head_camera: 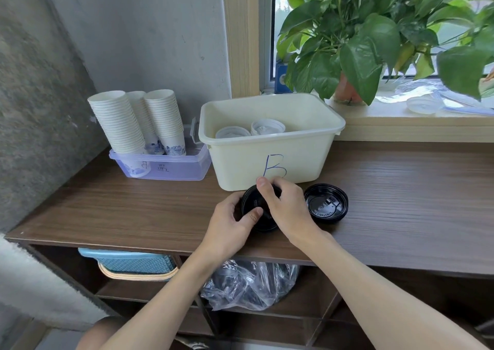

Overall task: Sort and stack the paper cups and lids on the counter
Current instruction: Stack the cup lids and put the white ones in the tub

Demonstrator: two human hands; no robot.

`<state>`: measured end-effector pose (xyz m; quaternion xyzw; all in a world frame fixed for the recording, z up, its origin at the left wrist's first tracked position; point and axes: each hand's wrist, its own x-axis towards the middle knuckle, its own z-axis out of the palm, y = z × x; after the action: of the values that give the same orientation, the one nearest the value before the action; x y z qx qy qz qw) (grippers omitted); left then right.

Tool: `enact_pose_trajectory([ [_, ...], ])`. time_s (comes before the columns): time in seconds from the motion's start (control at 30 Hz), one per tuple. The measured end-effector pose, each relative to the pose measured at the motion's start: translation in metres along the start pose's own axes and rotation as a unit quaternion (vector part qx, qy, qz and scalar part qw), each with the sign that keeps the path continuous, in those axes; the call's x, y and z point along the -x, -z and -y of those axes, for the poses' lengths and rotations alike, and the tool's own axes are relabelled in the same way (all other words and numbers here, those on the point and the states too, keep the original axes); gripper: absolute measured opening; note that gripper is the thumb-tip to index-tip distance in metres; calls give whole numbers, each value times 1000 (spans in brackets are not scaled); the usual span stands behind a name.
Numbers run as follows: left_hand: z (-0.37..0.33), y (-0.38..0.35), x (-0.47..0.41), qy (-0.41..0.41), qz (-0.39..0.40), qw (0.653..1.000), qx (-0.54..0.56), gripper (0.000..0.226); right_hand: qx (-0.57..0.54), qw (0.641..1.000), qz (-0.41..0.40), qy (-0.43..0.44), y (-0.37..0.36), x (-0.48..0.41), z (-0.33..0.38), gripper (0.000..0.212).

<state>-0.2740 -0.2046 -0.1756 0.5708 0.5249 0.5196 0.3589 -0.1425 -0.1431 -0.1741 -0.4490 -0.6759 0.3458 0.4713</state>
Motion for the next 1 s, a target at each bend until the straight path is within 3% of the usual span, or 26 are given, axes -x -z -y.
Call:
enact_pose_trajectory([
  [0.13,-2,-7,-3,8,11,1000,16,31,102,991,26,86,24,3,9,36],
  [0.23,-1,-19,-6,27,-7,1000,13,21,153,979,-67,118,54,3,13,30],
  [0.33,1,-29,-9,56,-54,997,7,14,249,960,-119,39,87,6,-1,29],
  [0.43,2,-31,-10,66,-86,994,3,15,290,951,-48,-92,103,14,-17,59],
  [0.57,3,-30,-9,63,-76,995,-13,16,294,947,3,-125,102,17,-27,76],
  [1.0,4,-29,-10,61,-91,994,20,17,86,991,-85,-60,92,16,-21,40],
])
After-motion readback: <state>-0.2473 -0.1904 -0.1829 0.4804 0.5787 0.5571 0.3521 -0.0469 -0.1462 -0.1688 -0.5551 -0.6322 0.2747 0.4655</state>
